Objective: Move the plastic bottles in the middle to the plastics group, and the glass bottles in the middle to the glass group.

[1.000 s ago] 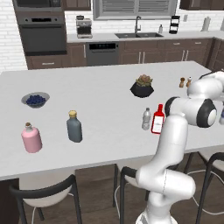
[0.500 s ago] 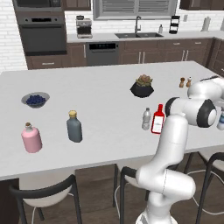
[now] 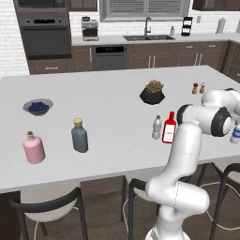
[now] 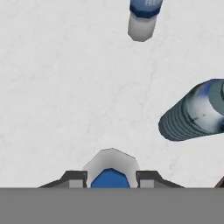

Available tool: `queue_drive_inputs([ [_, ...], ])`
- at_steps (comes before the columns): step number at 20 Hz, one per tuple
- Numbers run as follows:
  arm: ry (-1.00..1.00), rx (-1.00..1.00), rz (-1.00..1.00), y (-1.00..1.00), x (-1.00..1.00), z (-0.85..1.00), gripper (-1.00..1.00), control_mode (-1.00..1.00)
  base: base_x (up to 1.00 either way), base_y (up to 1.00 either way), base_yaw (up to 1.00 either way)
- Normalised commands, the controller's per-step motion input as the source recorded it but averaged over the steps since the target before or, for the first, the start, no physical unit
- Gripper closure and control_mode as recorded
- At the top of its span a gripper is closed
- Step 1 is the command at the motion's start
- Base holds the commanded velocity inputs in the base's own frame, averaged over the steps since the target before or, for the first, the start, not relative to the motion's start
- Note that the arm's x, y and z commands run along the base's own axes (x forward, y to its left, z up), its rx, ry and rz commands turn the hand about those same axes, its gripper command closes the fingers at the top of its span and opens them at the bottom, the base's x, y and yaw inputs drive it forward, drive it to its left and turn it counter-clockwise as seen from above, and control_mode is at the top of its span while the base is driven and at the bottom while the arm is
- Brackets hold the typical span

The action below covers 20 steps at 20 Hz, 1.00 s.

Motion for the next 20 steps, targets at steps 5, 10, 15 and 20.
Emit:
queue_drive_inputs([
  [5,-0.05,0.01,-0.02,0.0,0.0,-0.36,1.0,-1.0,0.0,0.0,0.0],
  [10,0.0,0.0,-0.05,0.0,0.04,0.0,1.0,-1.0,0.0,0.0,0.0],
  [15,0.0,0.0,-0.06,0.0,0.2,0.0,1.0,-1.0,0.0,0.0,0.0],
  [20,0.0,0.0,-0.05,0.0,0.16,0.0,1.0,-1.0,0.0,0.0,0.0],
])
